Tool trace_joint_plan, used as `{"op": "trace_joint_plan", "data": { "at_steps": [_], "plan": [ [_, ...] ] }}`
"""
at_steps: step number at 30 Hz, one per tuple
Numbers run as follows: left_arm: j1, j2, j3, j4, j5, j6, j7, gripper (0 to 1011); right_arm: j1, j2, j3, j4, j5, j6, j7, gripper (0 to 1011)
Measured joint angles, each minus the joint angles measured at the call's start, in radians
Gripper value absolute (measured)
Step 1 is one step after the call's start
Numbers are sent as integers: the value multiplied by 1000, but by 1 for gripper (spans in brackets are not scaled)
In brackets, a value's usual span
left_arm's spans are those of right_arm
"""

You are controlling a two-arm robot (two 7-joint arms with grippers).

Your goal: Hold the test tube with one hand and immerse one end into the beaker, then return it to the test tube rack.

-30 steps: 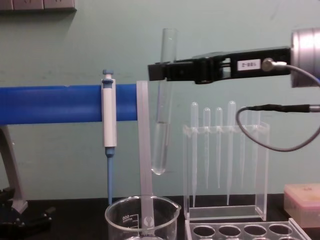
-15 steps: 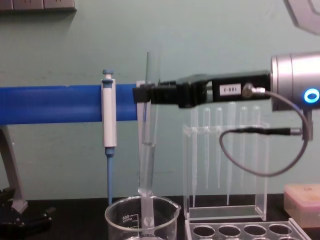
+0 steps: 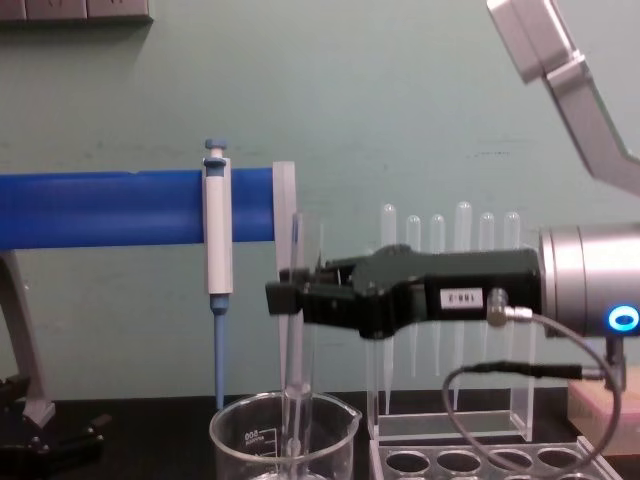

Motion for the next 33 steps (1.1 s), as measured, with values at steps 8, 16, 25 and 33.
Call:
{"op": "trace_joint_plan", "data": {
  "at_steps": [8,16,25,33],
  "plan": [
    [0,0,0,0,0,0,0,1000,-29,-17,-6,47,-44,-73,7,225],
    [0,0,0,0,0,0,0,1000,-49,-37,0,80,-70,-128,16,225],
    [0,0,0,0,0,0,0,1000,-65,-54,17,94,-90,-160,23,225],
    [0,0,0,0,0,0,0,1000,-67,-65,23,108,-98,-164,29,225]
  ]
}}
